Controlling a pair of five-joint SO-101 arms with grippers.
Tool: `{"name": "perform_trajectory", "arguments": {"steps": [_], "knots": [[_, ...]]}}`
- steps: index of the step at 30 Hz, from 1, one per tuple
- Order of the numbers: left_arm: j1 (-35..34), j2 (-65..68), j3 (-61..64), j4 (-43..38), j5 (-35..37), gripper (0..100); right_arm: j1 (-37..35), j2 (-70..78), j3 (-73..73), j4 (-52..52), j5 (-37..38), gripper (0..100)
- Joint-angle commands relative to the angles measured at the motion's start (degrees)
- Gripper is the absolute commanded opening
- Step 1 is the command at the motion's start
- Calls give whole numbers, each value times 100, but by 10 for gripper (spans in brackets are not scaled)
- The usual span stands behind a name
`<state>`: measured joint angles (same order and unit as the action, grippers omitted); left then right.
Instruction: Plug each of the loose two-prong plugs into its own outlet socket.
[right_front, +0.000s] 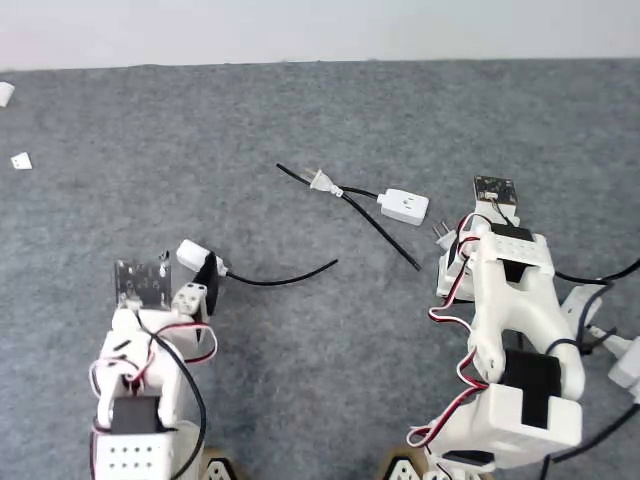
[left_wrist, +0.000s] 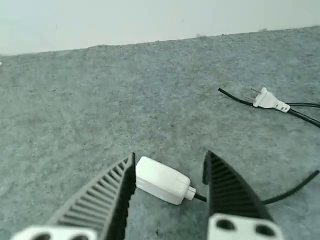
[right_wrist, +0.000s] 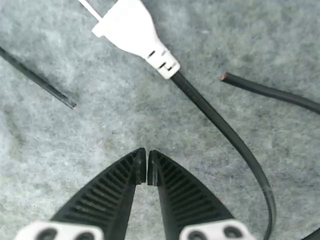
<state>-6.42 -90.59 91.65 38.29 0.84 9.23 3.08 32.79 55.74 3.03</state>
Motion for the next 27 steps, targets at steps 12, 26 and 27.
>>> {"name": "perform_trajectory", "arguments": {"steps": [12,26,27], "knots": [[-9,6198,-3354,26,2136,171,-40,-75,-18,66,62,9],[-9,7543,-4479,686,3042,12,-48,-75,-26,57,79,9],[0,7552,-4505,668,3077,12,-48,-75,-26,57,79,9]]}}
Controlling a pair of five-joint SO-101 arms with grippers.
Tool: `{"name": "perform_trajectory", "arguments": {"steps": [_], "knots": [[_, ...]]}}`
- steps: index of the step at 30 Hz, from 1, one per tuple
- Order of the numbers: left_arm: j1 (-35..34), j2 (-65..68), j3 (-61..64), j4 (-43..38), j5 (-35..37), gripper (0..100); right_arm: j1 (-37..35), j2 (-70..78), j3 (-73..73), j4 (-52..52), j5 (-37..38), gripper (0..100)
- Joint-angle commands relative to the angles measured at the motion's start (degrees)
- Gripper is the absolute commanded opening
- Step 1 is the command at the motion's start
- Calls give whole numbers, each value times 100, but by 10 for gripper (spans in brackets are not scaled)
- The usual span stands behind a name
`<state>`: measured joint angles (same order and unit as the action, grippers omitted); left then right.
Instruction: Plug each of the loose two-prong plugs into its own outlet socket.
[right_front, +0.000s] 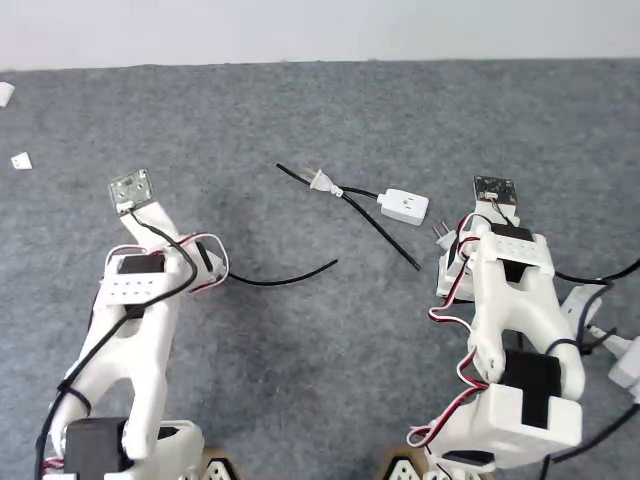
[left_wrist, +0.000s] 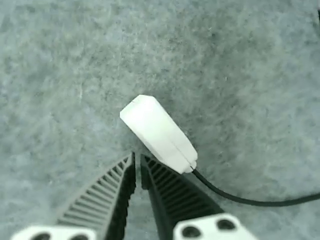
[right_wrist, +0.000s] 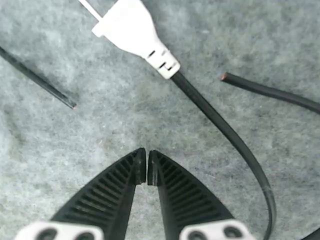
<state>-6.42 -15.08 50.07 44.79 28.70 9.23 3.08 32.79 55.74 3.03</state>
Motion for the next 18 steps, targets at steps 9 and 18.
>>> {"name": "perform_trajectory", "arguments": {"steps": [9,18], "knots": [[114,9,-549,26,422,12,-48,-75,-26,75,79,9],[44,1064,-1095,141,527,12,-48,-75,-26,75,79,9]]}}
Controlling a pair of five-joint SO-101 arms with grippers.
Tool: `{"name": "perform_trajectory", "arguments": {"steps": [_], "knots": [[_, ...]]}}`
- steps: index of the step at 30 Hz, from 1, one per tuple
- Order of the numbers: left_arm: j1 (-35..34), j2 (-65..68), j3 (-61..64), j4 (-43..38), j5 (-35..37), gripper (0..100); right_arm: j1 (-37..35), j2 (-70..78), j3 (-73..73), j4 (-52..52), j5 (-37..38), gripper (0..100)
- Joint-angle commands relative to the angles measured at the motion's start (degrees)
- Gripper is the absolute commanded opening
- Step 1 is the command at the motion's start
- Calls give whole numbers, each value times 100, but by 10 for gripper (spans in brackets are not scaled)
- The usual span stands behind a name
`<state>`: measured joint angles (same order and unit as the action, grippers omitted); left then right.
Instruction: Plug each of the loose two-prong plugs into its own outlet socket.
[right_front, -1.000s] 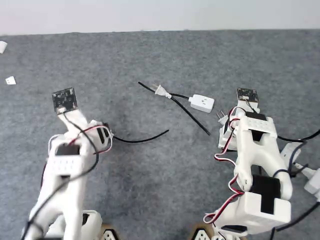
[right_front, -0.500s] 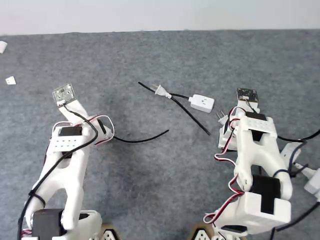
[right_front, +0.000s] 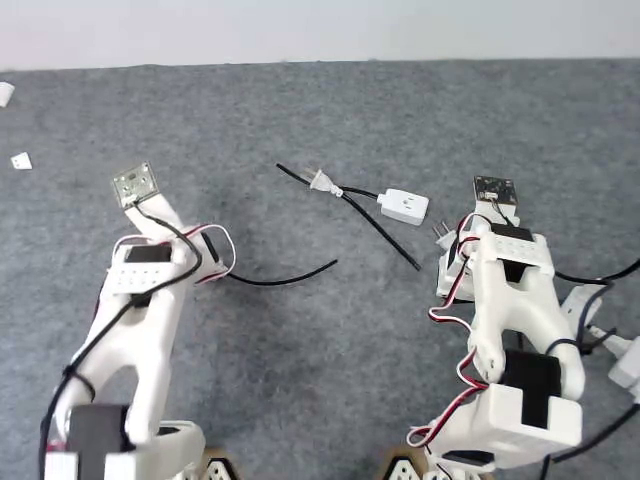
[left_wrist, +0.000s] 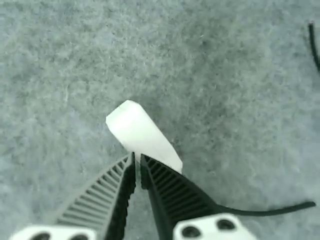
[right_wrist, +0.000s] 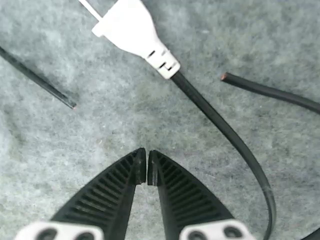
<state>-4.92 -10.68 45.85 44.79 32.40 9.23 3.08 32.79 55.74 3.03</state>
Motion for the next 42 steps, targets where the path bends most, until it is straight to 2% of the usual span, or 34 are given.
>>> {"name": "perform_trajectory", "arguments": {"steps": [1,6,17,25,28,32,36,39,42], "knots": [[-149,835,-848,237,281,12,-48,-75,-26,75,79,9],[-246,1196,-1420,475,448,12,-48,-75,-26,75,176,9],[-44,1398,-1719,-237,431,12,-48,-75,-26,75,229,9],[281,2725,-2712,0,431,12,-48,-75,-26,92,229,9],[290,3007,-3196,343,422,12,-48,-75,-26,92,229,9],[396,3095,-3257,396,404,12,-48,-75,-26,92,229,9],[519,3086,-3257,501,-193,13,-48,-75,-26,92,229,9],[554,2963,-3266,598,-308,14,-48,-75,-26,84,229,9],[492,2585,-3213,651,-695,60,-48,-75,-26,84,229,9]]}}
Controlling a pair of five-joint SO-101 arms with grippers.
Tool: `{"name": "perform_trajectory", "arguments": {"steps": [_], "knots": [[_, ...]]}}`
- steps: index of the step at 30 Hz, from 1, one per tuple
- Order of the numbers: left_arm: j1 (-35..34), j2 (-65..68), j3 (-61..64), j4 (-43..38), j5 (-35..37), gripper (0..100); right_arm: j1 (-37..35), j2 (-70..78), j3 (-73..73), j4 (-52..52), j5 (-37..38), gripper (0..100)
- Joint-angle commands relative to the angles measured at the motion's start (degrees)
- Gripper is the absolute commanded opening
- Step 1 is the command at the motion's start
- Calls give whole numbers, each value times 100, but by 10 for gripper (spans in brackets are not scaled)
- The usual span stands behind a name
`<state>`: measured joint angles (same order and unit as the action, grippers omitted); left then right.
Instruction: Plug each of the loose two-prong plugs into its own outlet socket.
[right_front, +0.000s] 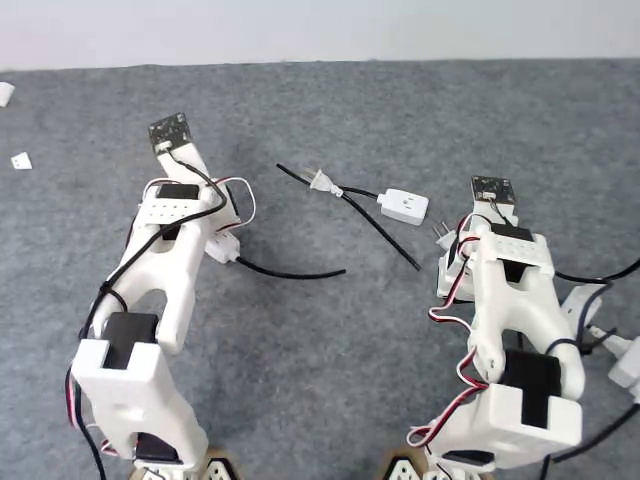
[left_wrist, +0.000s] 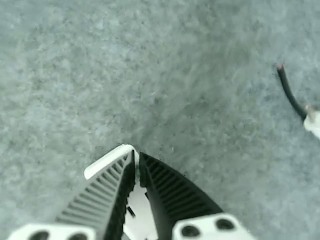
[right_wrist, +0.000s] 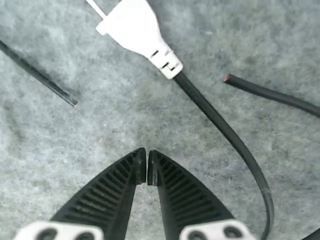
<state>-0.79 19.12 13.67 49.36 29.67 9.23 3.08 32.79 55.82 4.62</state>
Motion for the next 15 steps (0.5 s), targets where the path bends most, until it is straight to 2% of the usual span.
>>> {"name": "perform_trajectory", "arguments": {"steps": [1,6,15], "knots": [[70,-519,66,193,-396,85,-48,-75,-26,75,70,9],[79,-1125,567,193,-44,204,-48,-75,-26,75,70,9],[-158,-2505,1455,220,519,213,-110,-66,-26,75,132,9]]}}
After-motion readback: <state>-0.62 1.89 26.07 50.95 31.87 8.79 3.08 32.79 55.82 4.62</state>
